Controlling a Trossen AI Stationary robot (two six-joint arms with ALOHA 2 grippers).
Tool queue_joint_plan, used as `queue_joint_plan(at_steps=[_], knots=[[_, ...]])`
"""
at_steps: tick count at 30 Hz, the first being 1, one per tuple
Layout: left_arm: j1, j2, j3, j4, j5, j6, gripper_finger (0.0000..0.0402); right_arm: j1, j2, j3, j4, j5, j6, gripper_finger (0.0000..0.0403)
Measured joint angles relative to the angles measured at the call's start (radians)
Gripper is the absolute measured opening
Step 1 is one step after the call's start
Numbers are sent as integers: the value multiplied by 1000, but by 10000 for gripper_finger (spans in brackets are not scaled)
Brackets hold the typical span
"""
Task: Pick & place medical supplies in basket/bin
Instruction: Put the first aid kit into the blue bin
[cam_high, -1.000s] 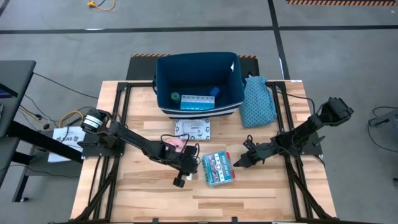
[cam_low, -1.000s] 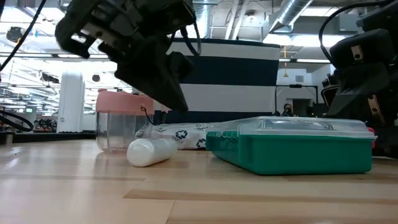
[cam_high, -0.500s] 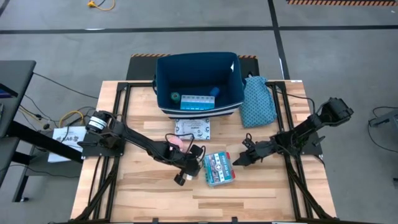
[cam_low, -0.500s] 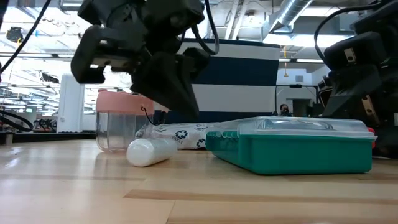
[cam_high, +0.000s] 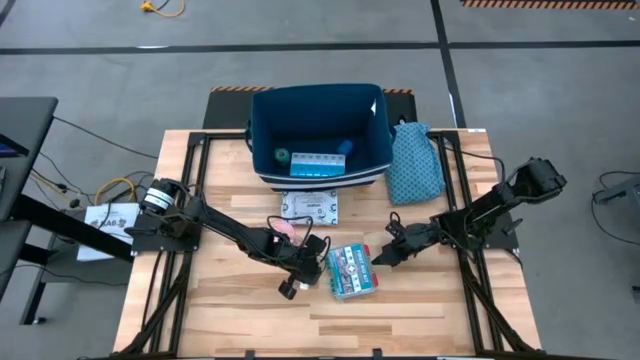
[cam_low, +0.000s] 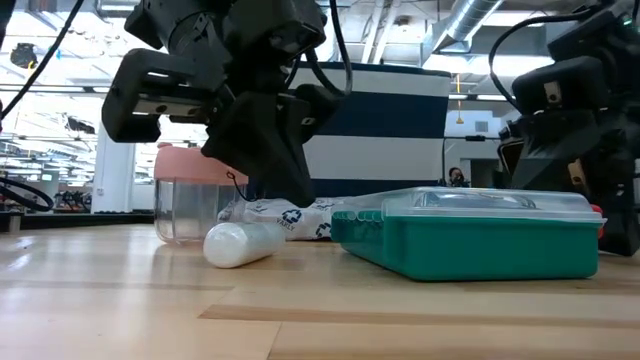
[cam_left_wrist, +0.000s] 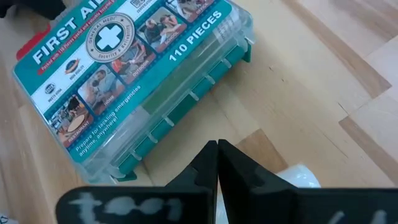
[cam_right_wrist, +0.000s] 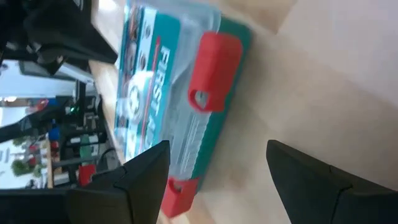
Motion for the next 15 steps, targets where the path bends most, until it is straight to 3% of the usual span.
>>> queue_joint_plan(at_steps=[15], knots=[[6,0,0,0,7,2,0,-15,13,3,28,-5,17,260]])
